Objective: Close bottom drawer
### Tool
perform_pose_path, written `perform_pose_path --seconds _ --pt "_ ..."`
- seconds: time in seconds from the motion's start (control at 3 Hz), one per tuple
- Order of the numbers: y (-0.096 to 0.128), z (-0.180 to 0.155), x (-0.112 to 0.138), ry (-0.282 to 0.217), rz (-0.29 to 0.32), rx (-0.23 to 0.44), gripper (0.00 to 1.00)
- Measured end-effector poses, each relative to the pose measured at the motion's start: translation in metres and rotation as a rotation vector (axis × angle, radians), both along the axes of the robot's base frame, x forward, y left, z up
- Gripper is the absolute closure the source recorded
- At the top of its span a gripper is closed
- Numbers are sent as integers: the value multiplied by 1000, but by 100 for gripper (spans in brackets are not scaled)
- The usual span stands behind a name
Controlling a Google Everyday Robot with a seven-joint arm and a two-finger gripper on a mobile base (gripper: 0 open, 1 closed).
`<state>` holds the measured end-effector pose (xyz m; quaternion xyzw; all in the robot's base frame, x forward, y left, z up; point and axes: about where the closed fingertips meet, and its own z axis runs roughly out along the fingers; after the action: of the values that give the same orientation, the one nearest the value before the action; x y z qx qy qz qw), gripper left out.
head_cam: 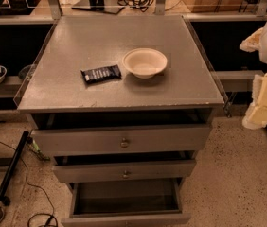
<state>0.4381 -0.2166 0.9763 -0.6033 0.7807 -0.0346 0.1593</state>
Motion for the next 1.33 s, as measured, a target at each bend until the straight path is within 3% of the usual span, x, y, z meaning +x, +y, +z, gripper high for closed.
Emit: perform_pose_path --seconds 0.67,1.0,1.33 --pt "-7 -15 -7 5 -13 23 0" --pt "-24 -63 -6 56 -17 70 0" --pt "-24 -63 -6 56 -17 70 0"
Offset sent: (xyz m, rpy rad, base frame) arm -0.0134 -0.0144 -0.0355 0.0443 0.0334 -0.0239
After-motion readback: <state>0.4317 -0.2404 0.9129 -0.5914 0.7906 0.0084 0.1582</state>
